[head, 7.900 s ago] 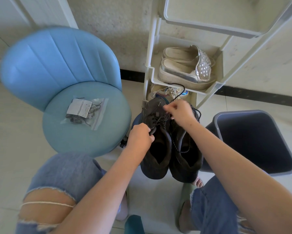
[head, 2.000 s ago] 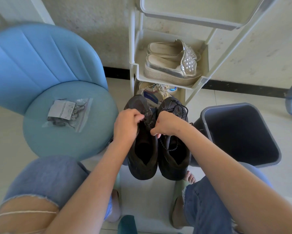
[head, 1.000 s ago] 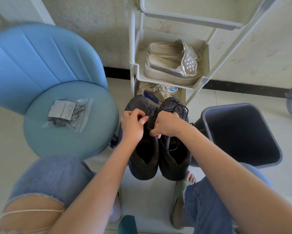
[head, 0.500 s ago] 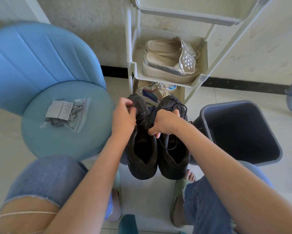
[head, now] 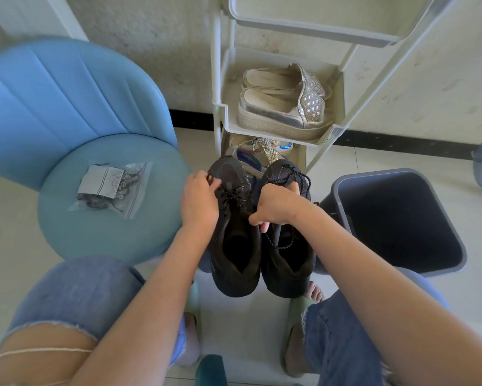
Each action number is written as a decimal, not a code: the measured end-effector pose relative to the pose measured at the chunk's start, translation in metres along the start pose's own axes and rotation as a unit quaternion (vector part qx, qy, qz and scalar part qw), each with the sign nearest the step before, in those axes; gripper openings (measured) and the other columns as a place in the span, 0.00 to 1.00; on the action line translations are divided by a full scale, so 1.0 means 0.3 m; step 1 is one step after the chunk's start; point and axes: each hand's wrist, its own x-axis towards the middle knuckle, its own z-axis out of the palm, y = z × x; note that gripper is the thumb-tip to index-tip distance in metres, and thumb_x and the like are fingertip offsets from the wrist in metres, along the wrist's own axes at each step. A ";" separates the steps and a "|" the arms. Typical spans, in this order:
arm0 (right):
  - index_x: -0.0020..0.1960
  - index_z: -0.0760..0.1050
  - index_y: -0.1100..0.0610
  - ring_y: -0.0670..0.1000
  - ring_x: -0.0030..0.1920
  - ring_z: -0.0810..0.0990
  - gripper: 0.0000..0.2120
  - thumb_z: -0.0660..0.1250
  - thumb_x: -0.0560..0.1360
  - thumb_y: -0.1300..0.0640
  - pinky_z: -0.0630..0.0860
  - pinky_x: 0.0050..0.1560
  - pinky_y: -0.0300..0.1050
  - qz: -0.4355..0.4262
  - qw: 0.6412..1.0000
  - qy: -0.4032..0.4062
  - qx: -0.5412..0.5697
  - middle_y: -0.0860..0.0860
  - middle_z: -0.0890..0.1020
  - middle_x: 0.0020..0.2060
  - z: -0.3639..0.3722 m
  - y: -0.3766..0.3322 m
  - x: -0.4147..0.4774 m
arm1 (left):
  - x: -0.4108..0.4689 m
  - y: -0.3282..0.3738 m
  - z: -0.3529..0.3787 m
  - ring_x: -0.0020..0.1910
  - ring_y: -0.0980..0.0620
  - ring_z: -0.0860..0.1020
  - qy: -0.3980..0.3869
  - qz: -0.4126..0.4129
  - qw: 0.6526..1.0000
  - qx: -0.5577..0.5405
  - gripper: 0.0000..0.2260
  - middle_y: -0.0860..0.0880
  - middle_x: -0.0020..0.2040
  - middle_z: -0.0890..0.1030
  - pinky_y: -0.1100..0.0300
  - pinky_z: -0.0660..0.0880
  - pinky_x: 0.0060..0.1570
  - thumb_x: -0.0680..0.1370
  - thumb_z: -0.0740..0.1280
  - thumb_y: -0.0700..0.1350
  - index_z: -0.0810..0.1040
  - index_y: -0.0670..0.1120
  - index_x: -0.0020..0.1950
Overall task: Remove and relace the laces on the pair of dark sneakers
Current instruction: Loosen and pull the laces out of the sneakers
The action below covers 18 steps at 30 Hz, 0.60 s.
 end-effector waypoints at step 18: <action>0.33 0.72 0.55 0.44 0.41 0.73 0.13 0.65 0.73 0.51 0.56 0.62 0.55 0.002 1.000 0.005 -0.010 0.45 0.81 0.28 0.009 -0.014 0.005 | 0.043 0.018 -0.036 0.20 0.61 0.69 0.129 -0.259 0.795 -0.533 0.16 0.48 0.32 0.72 0.69 0.66 0.23 0.84 0.51 0.44 0.65 0.45 0.36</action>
